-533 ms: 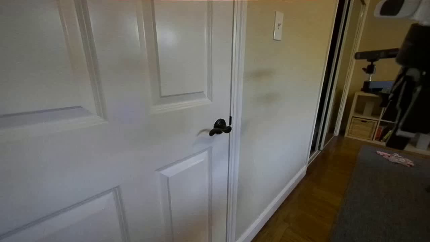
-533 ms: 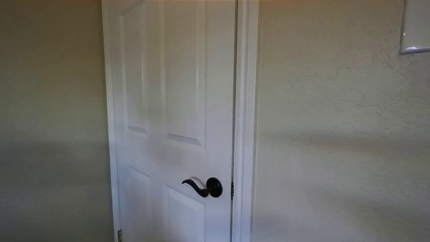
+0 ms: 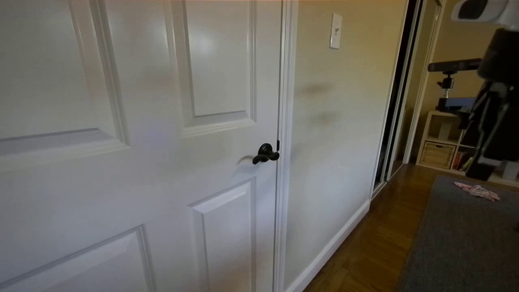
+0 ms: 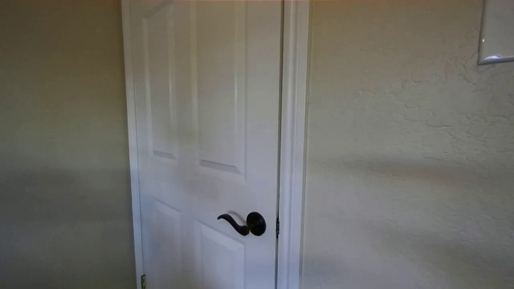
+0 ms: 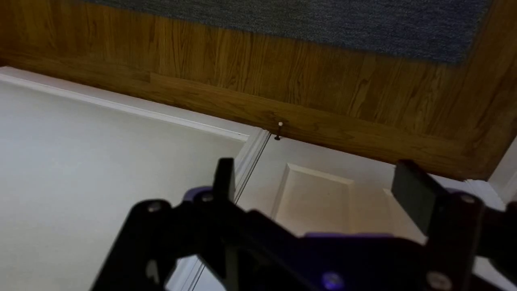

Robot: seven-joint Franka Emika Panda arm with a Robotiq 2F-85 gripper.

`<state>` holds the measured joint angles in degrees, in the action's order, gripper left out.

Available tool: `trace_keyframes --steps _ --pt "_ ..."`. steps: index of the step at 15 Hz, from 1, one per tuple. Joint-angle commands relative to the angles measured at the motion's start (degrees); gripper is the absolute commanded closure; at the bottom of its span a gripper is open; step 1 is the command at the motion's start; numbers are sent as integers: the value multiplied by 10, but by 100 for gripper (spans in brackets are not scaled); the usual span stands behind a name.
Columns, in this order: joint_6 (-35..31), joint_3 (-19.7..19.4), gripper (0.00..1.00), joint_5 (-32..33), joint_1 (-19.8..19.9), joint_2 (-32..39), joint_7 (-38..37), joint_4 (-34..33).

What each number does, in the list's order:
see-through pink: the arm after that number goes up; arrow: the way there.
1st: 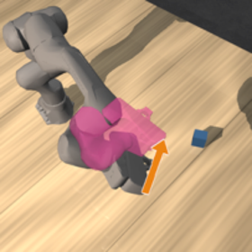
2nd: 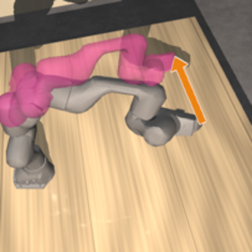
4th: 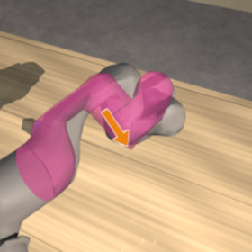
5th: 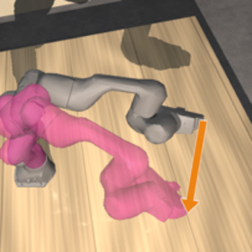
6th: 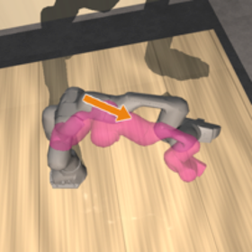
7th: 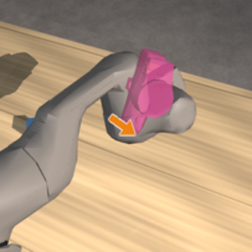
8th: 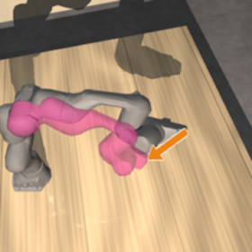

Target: Open the door

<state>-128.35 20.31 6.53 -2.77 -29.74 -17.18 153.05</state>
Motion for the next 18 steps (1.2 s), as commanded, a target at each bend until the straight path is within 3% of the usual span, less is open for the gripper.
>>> trace_keyframes --steps 1,5,10,15,18 --pt "-11 -27 0 14 -13 19 11 -3" --pt "-44 -61 0 30 5 73 39 -21" --pt "-93 -93 0 83 33 196 34 -93" --pt "-103 -117 0 87 18 285 34 -181" --pt "-98 -123 0 79 10 283 32 -180"
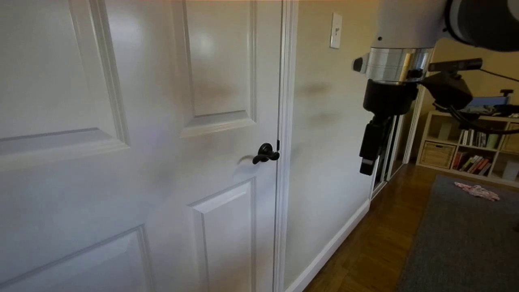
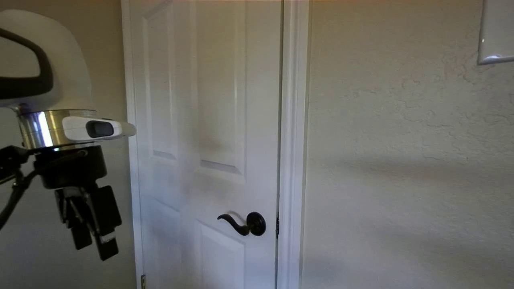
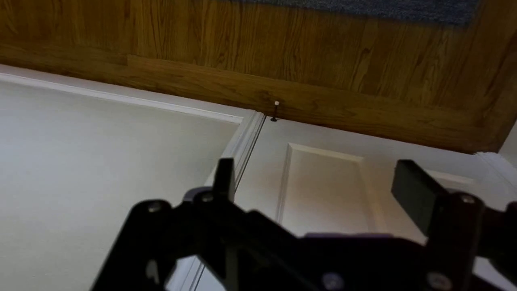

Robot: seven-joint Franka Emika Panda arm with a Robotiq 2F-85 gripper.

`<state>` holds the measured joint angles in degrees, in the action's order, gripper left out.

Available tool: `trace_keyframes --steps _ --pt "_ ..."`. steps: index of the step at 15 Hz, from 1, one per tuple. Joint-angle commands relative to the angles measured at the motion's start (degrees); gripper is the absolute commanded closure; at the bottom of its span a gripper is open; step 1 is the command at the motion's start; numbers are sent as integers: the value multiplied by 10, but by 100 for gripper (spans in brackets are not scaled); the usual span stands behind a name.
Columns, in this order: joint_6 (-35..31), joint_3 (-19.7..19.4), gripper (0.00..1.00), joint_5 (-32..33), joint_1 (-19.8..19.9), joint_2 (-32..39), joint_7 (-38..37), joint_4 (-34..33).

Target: Open the door

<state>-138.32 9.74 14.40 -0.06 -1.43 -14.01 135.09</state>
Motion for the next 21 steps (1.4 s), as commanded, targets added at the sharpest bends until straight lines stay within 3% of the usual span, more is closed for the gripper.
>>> trace_keyframes --steps 1,10,16,21 --pt "1 -17 0 0 -18 5 1 -7" --pt "-6 -20 0 -15 -19 27 -15 -26" --pt "-6 -44 0 -25 -24 115 -126 -114" --pt "-8 -74 0 -79 -30 173 -157 -184"
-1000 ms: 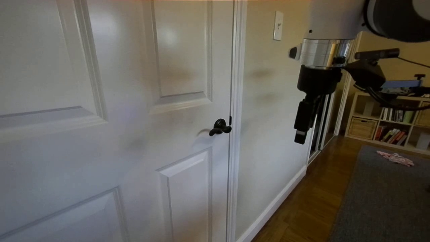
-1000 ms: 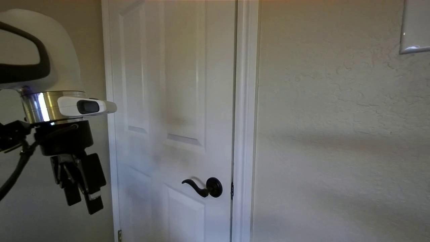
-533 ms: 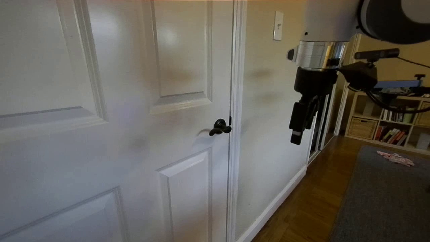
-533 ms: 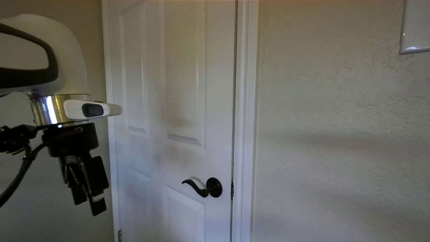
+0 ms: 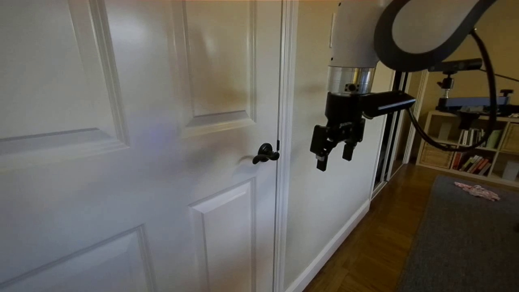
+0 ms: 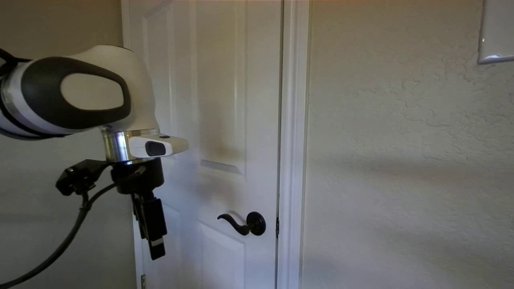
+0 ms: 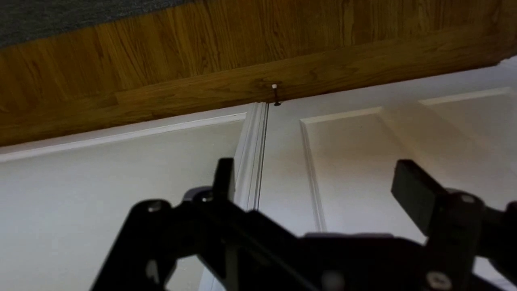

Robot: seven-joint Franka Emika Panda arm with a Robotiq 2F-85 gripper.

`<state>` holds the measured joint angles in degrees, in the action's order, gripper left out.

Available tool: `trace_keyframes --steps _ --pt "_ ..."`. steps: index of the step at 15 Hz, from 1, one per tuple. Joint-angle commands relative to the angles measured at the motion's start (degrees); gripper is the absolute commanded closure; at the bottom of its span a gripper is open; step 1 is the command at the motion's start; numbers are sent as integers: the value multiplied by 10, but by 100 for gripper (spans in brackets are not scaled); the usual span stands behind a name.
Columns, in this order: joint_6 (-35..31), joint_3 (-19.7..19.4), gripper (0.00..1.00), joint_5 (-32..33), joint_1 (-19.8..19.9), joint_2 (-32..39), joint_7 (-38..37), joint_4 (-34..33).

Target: Open the door

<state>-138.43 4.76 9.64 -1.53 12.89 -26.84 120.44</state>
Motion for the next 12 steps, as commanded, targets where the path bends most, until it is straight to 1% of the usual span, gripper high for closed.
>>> trace_keyframes --steps 1,5,8,12 --pt "-7 -29 0 -52 -14 41 -38 -51" --pt "-11 -49 0 -111 -19 85 -98 -102" --pt "-30 -66 0 -127 -30 117 -162 -137" --pt "-85 -86 0 -137 -48 142 -254 -166"
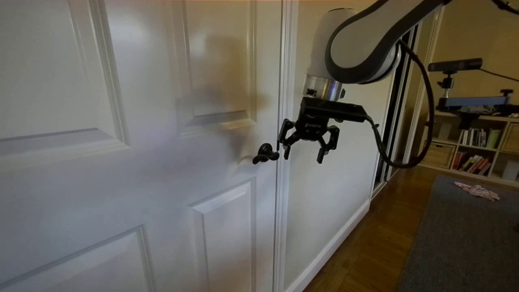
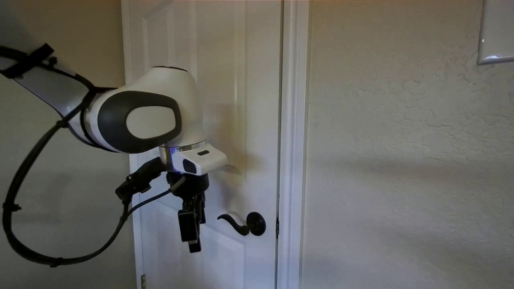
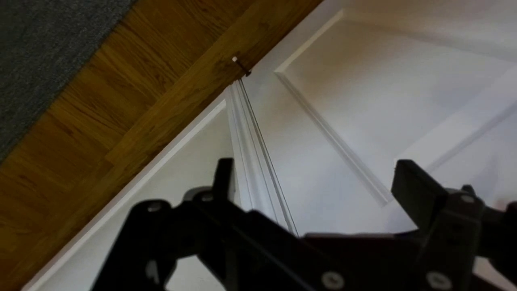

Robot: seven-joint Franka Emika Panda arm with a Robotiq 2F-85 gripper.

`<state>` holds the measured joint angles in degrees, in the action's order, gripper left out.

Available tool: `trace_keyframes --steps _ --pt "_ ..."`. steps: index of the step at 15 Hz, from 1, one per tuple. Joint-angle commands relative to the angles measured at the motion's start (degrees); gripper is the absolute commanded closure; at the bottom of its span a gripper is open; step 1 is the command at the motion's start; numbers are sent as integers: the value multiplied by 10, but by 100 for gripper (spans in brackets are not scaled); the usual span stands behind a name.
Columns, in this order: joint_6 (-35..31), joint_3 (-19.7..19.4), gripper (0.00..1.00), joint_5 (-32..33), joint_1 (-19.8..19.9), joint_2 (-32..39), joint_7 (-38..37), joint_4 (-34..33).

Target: Open the door

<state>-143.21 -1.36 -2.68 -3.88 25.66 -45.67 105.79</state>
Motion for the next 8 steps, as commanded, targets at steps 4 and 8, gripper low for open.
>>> trace_keyframes --steps 4,8 --pt "-110 -58 0 7 -58 21 -168 -30" --pt "-139 -70 0 7 -73 44 -212 -48"
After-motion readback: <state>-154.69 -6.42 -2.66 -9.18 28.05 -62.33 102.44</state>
